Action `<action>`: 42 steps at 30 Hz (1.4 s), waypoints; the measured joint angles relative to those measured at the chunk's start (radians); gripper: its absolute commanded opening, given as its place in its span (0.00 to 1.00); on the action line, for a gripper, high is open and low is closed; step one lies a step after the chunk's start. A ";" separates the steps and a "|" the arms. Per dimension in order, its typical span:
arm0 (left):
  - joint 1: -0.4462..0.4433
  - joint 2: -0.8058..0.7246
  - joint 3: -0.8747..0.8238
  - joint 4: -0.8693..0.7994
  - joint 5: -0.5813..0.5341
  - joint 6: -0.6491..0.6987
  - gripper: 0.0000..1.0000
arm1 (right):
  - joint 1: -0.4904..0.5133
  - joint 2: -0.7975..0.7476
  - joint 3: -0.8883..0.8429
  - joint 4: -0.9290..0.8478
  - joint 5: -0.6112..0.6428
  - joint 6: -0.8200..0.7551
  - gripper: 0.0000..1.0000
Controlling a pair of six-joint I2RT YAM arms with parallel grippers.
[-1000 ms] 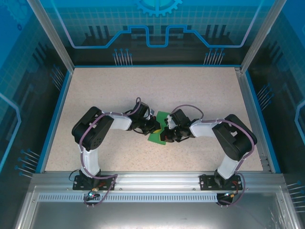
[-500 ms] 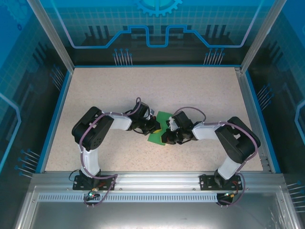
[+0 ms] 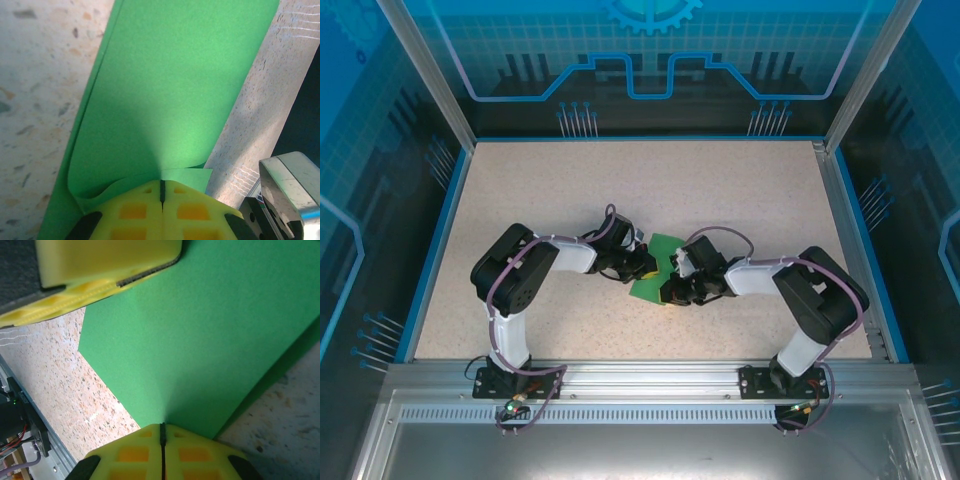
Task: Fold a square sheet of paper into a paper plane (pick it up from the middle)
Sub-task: Fold the triangle a second time at the center of the table.
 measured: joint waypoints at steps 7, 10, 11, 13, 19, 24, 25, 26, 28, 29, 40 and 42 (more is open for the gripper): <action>0.000 0.000 0.000 0.000 0.000 0.000 0.00 | 0.004 -0.058 -0.010 -0.040 0.007 0.000 0.09; 0.000 0.000 0.000 0.000 0.000 0.000 0.00 | 0.004 -0.048 -0.010 -0.033 0.006 0.000 0.09; 0.000 0.000 0.000 0.000 0.000 0.000 0.00 | 0.004 -0.039 -0.010 -0.033 0.006 0.000 0.09; 0.000 0.000 0.000 0.000 0.000 0.000 0.00 | 0.003 -0.014 -0.010 -0.031 0.005 0.000 0.08; 0.000 0.000 0.000 -0.001 0.000 0.000 0.00 | 0.002 0.001 -0.023 0.016 -0.027 0.000 0.08; 0.000 0.000 0.000 -0.002 0.000 0.000 0.00 | 0.001 -0.008 -0.039 0.041 -0.037 -0.001 0.08; 0.000 0.000 0.000 -0.002 0.001 0.000 0.00 | 0.001 -0.012 -0.039 0.035 -0.035 -0.002 0.08; 0.000 0.000 0.000 -0.003 0.001 0.000 0.00 | 0.001 -0.017 -0.039 0.027 -0.034 -0.003 0.09; 0.000 0.000 0.000 -0.003 0.001 0.000 0.00 | 0.000 -0.035 -0.042 -0.003 -0.034 -0.004 0.10; 0.000 0.000 0.000 -0.003 0.002 0.000 0.00 | 0.000 -0.043 -0.042 -0.018 -0.034 -0.004 0.10; -0.002 -0.002 0.000 -0.003 0.001 -0.004 0.00 | -0.006 -0.021 0.083 -0.005 -0.035 0.035 0.10; -0.002 -0.002 0.000 -0.003 0.001 -0.004 0.00 | -0.006 0.006 0.084 0.012 -0.032 0.046 0.10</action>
